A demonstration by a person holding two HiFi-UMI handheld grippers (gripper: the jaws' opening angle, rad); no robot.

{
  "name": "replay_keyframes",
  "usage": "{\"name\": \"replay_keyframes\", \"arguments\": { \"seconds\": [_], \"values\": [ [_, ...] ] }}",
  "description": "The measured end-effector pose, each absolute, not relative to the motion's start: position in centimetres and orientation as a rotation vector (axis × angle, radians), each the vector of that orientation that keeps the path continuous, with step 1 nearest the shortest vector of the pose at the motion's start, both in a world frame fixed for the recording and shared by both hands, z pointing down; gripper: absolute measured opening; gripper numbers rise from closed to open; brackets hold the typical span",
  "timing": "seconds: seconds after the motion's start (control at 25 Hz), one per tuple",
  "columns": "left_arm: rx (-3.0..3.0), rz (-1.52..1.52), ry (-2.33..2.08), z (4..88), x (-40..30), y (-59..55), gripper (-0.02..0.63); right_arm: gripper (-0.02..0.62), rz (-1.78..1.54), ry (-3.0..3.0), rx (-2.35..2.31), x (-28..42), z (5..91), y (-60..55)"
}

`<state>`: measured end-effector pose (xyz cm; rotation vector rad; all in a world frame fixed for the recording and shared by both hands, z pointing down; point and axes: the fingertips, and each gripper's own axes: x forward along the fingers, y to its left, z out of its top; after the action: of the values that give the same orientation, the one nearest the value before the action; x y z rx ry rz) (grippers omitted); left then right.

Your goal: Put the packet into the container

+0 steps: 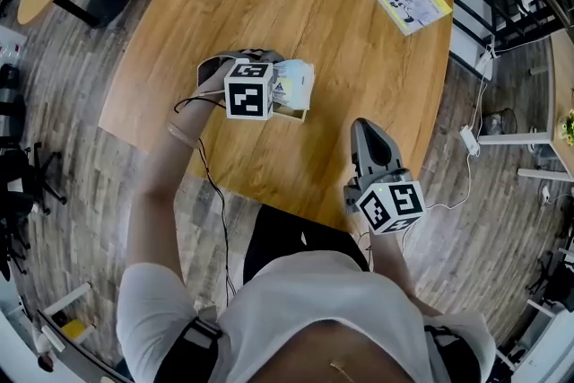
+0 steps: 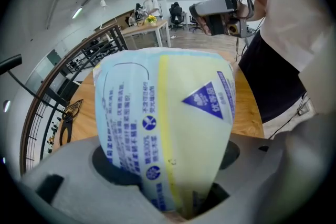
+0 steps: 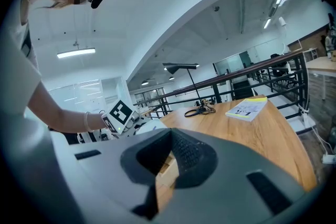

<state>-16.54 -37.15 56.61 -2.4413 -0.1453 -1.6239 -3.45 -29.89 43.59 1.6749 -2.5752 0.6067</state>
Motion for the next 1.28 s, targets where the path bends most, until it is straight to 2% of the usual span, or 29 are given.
{"name": "replay_keyframes", "arguments": {
  "seconds": [0.64,1.08,1.28],
  "values": [
    [-2.201,-1.874,-0.256,61.5,-18.9,-37.3,0.336,0.012,0.609,-2.548,1.717,-2.3,44.0,-29.6],
    [-2.253,-1.911,-0.364,60.8,-18.9,-36.6,0.336,0.012,0.613,-2.526,1.745,-1.7,44.0,-29.7],
    [-2.262,-1.935,-0.415,60.1,-19.0,-36.4,0.363,0.012,0.613,-2.523,1.759,-1.5,44.1,-29.7]
  ]
}}
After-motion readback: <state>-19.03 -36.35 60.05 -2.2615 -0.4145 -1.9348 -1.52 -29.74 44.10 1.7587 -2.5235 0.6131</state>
